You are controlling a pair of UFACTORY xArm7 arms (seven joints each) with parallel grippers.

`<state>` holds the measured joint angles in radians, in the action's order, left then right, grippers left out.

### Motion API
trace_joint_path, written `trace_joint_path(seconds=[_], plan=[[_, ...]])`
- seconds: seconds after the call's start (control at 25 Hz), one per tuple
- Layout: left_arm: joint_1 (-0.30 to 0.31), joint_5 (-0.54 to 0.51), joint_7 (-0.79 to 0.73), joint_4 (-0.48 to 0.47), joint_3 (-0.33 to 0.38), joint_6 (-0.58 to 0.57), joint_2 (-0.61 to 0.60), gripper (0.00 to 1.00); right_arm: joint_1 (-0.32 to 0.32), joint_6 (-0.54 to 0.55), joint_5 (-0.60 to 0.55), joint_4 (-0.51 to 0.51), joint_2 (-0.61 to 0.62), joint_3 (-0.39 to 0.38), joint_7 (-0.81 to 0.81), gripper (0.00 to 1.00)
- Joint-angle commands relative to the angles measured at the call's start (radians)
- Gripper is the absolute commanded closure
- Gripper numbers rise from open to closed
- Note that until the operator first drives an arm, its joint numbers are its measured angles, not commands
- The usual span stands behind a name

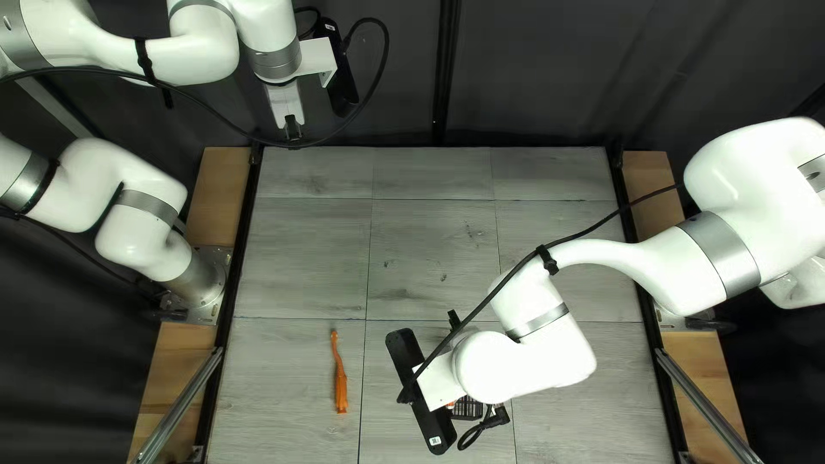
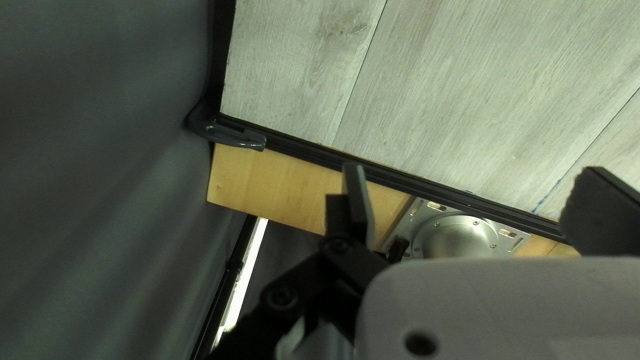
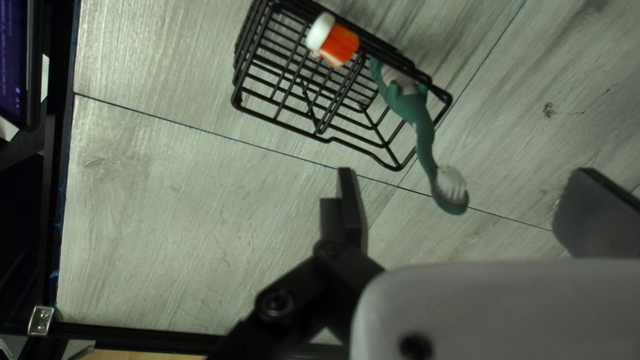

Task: Pick up toothbrushes and insert them into a toothbrush holder

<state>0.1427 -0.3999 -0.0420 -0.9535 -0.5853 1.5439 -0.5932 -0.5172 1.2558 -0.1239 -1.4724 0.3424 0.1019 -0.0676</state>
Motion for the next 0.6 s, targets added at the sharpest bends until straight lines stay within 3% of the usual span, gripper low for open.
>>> trace_joint_path(seconds=[0.04, 0.4, 0.6], plan=[[0.000, 0.000, 0.000, 0.000, 0.000, 0.000, 0.000, 0.00, -0.002, 0.005, -0.003, 0.001, -0.007, 0.001, -0.005, 0.00], [0.000, 0.000, 0.000, 0.000, 0.000, 0.000, 0.000, 0.00, -0.041, 0.010, -0.025, 0.051, -0.106, -0.012, -0.076, 0.00], [0.000, 0.000, 0.000, 0.000, 0.000, 0.000, 0.000, 0.00, -0.121, -0.008, -0.117, 0.174, -0.267, -0.057, -0.274, 0.00]])
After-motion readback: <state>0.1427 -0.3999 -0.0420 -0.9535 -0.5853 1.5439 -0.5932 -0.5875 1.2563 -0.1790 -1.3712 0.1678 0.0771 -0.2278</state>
